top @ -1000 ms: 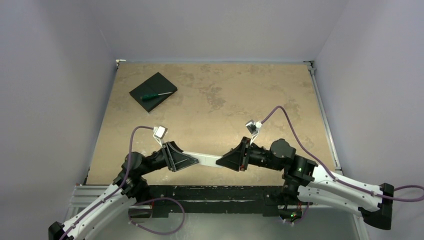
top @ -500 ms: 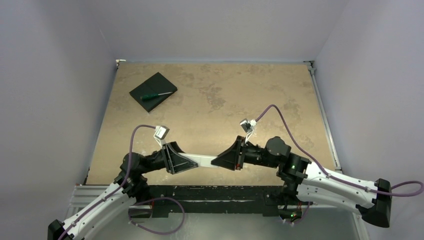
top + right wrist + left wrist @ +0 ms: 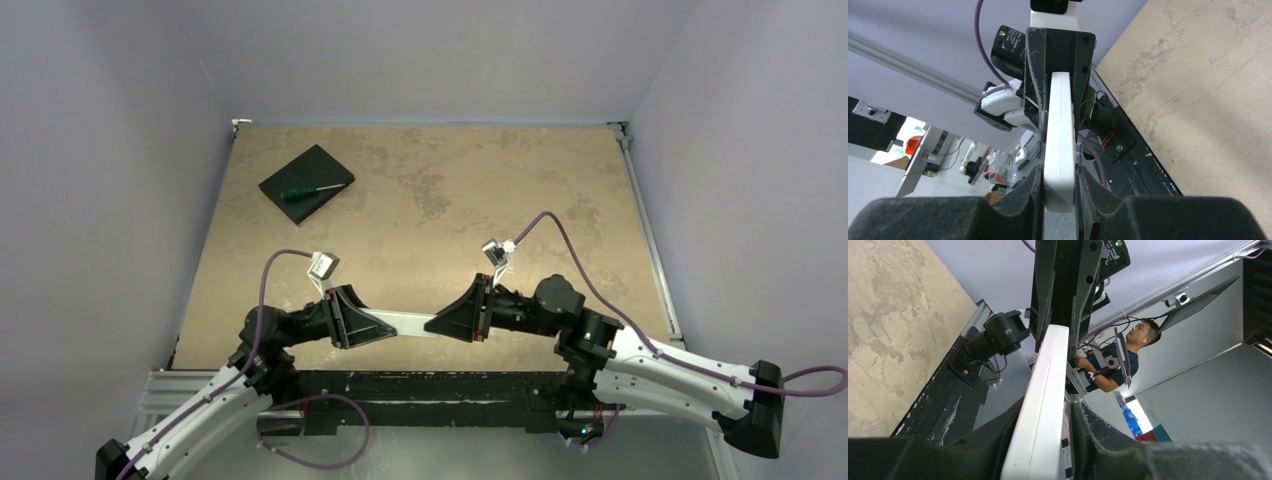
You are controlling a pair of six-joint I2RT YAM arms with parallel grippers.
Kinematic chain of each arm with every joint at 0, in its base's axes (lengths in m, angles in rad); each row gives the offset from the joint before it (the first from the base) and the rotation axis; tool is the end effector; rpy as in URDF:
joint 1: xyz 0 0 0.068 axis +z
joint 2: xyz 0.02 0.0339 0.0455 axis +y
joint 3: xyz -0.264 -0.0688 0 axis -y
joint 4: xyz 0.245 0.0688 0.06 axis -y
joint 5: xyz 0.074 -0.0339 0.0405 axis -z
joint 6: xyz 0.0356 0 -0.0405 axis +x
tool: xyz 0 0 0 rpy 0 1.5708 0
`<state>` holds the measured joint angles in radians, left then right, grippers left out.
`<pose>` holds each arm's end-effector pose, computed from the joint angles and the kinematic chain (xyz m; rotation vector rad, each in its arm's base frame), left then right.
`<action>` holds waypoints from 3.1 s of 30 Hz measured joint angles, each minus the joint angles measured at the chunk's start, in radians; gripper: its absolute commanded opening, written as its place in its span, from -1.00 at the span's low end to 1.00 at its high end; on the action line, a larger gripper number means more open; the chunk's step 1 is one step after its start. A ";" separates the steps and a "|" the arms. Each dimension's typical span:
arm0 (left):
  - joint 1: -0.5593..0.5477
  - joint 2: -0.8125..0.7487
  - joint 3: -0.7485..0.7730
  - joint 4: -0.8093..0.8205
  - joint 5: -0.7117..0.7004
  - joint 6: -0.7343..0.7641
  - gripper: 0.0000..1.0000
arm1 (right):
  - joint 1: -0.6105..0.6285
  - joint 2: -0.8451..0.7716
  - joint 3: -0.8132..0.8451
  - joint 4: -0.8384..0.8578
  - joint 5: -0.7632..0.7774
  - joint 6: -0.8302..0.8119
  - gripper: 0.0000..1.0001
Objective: Load the batteries into the remote control
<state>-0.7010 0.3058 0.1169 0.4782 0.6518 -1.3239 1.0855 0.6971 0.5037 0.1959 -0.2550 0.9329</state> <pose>0.0764 -0.0927 0.2351 0.1937 1.6906 -2.0403 0.0751 0.1616 0.2951 -0.3804 1.8377 1.7064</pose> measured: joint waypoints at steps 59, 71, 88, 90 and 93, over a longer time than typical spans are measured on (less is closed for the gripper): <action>-0.002 -0.050 0.072 -0.462 -0.189 0.143 -1.00 | -0.013 0.120 0.038 -0.182 0.172 -0.035 -0.03; 0.000 -0.043 0.072 -0.451 -0.192 0.138 -1.00 | -0.016 0.124 0.034 -0.186 0.213 -0.032 -0.34; 0.000 -0.053 0.009 -0.335 -0.177 0.066 -1.00 | -0.017 0.007 0.006 -0.185 0.223 -0.018 -0.86; 0.000 -0.048 0.005 -0.322 -0.175 0.059 -1.00 | -0.017 0.000 0.002 -0.182 0.223 -0.016 -0.95; 0.000 -0.044 0.000 -0.308 -0.174 0.050 -1.00 | -0.017 -0.012 -0.005 -0.181 0.223 -0.012 -1.00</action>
<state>-0.7006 0.2615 0.1173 0.1703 0.4774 -1.2743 1.0687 0.6849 0.4984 0.0147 -0.0322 0.9207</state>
